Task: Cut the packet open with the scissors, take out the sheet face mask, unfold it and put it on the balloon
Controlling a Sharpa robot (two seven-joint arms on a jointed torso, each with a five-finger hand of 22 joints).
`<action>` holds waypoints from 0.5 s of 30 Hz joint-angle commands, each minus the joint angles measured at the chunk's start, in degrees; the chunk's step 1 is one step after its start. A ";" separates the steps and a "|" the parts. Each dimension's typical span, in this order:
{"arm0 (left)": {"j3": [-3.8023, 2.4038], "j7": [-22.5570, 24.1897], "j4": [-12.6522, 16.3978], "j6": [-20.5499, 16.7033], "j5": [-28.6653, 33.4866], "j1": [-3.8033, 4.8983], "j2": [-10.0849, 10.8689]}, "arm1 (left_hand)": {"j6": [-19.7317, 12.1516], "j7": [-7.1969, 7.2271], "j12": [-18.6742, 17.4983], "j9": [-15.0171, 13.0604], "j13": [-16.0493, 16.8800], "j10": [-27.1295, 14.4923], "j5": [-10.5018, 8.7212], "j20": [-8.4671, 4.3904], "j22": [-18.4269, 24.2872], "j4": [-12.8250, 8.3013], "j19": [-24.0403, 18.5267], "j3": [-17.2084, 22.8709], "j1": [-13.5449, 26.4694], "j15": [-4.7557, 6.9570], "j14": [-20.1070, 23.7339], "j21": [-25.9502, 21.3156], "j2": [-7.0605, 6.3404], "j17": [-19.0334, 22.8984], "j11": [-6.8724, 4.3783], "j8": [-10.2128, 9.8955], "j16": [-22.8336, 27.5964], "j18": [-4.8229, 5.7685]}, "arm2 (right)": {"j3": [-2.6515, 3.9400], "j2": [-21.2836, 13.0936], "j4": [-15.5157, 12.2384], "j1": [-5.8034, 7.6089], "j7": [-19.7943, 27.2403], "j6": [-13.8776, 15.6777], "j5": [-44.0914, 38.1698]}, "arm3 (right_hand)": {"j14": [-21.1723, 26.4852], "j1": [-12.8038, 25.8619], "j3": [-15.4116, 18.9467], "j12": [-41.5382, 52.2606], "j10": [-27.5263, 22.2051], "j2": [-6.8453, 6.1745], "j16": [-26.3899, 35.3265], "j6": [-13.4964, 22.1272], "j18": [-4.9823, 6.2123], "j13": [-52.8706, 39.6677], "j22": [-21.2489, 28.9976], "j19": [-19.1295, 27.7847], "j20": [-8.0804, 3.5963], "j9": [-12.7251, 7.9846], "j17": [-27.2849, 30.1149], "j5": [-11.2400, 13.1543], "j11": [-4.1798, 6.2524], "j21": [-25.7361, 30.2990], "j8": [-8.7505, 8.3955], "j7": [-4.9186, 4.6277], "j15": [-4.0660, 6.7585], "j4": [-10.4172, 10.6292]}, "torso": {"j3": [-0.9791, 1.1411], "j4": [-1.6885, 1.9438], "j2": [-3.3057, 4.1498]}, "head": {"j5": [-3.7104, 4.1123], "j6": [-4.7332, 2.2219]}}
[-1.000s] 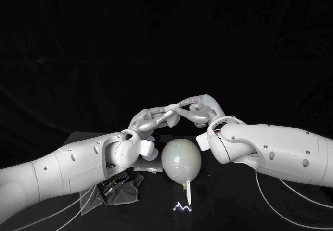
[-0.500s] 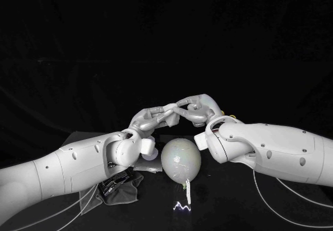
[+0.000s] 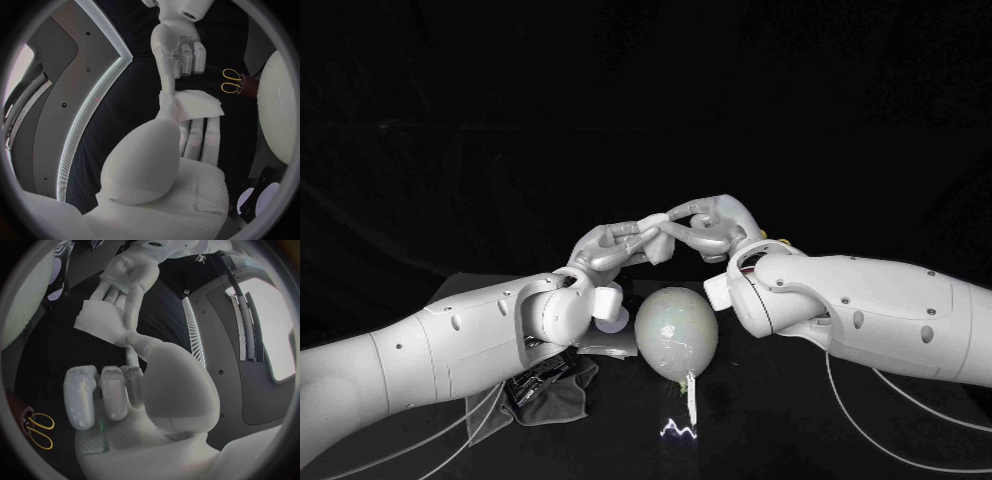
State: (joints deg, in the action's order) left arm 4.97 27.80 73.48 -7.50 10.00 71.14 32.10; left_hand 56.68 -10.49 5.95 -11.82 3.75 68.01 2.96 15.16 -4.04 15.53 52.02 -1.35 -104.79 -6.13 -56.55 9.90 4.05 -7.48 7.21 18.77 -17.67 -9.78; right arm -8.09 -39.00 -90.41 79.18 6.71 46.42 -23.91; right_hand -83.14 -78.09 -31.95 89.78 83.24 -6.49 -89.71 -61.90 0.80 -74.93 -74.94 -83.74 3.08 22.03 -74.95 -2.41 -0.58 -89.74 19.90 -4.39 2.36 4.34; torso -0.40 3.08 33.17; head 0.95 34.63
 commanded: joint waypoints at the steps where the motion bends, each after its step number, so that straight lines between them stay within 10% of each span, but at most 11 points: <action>1: -0.09 0.59 0.17 -0.97 0.47 0.06 -0.14 | 1.27 0.32 0.48 -0.63 0.13 1.07 -0.20 -0.08 -0.06 -0.14 0.57 0.66 -1.56 0.25 -0.98 0.34 0.23 -0.20 -0.34 1.06 -0.42 -0.83 | 0.07 0.13 0.44 0.00 -1.48 -2.13 -1.03 | -6.86 0.02 -0.05 0.22 6.76 0.50 -0.29 -0.21 -0.72 -15.07 -14.96 -6.08 -0.21 0.11 -15.05 -0.37 0.55 0.05 0.29 0.12 0.99 -0.28 | -0.03 0.02 0.01 | -0.01 -0.01; 12: -0.16 1.13 0.62 -1.13 0.47 0.06 -0.09 | 0.92 1.37 0.34 -2.68 0.04 2.99 -0.18 -0.65 -0.04 0.31 1.78 3.11 -0.80 1.07 -3.10 0.44 0.88 -0.74 -1.21 3.37 -0.16 -0.75 | 0.04 0.43 1.15 0.00 -2.76 -5.04 -1.13 | -6.86 1.27 0.91 0.22 6.76 0.01 -0.29 1.64 -0.17 -15.07 -14.23 -4.86 -0.01 0.45 -15.05 -0.36 0.23 2.18 0.62 -0.20 0.73 -0.57 | 0.00 0.00 0.05 | -0.01 0.15; 15: -0.18 1.04 0.69 -1.05 0.48 0.06 0.06 | 0.42 1.31 -0.14 -3.27 -0.04 2.64 -0.17 -0.56 0.07 0.51 1.61 3.89 -0.62 0.90 -2.77 0.16 0.69 -0.71 -1.07 3.90 0.43 -0.70 | 0.03 0.17 1.09 0.01 -1.94 -5.04 -0.56 | -6.86 4.56 3.23 -0.58 6.35 -1.13 -0.29 5.12 0.10 -14.69 -13.83 -4.18 0.52 -0.51 -15.05 -0.24 -1.08 3.34 -1.37 -1.79 -0.19 1.22 | 0.01 -0.01 0.03 | 0.01 0.16</action>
State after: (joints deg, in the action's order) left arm 4.90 27.88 73.93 -8.67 10.14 71.10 32.22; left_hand 57.37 -9.20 5.99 -12.27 3.81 70.56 2.45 14.45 -4.06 16.02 53.56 2.28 -104.94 -4.92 -59.40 10.15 4.10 -8.15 6.05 22.40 -17.44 -9.72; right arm -8.06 -38.76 -89.25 79.21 4.42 43.36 -24.33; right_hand -83.54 -73.82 -28.99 89.53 83.33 -7.56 -89.79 -57.21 0.80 -74.93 -74.92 -83.84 3.19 21.77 -74.91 -2.44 -0.73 -86.51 18.80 -5.98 1.97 5.54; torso -0.41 3.08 33.20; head 0.92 34.78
